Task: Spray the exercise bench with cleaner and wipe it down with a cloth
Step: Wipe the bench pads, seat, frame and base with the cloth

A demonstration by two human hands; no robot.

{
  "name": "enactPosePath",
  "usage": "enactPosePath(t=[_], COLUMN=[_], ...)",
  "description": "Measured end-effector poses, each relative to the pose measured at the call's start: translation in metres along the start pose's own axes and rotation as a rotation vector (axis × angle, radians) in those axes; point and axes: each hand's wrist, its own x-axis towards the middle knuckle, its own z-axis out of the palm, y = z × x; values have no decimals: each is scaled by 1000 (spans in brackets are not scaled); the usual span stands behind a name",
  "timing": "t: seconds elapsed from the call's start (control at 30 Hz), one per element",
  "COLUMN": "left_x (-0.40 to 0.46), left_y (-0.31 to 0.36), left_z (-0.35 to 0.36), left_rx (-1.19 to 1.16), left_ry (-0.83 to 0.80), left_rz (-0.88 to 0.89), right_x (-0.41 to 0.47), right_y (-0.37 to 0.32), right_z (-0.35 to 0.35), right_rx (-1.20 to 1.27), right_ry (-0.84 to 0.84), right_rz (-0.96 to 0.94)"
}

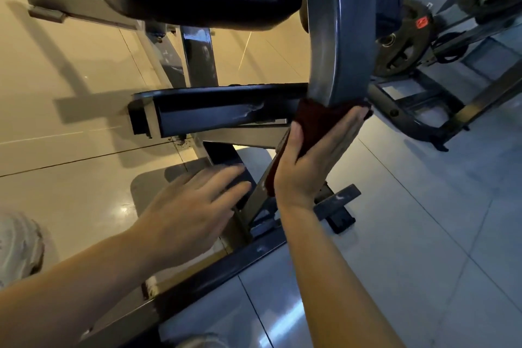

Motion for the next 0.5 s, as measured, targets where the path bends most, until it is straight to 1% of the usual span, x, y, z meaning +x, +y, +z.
enactPosePath(t=[0.07, 0.1, 0.17, 0.2, 0.27, 0.37, 0.43, 0.5], left_x=[10, 13, 15, 14, 12, 13, 15, 15], left_y=[-7, -13, -27, -34, -42, -37, -32, -34], left_z=[-18, -27, -40, -44, -46, -43, -40, -37], left_rx=[189, 297, 440, 457, 401, 285, 258, 279], left_ry=[85, 123, 161, 163, 145, 135, 155, 185], left_rz=[208, 225, 101, 26, -90, -174, -202, -184], right_x=[-27, -42, -68, -78, -87, -81, -68, -44], right_y=[9, 13, 18, 18, 18, 17, 8, -10], right_z=[3, 4, 7, 9, 11, 8, 4, -2], right_rx=[-3, 4, 22, 24, 22, 61, 75, 64], right_ry=[-53, -80, -123, -139, -161, -174, -158, -110], right_rz=[93, 140, 223, 265, 341, 442, 491, 418])
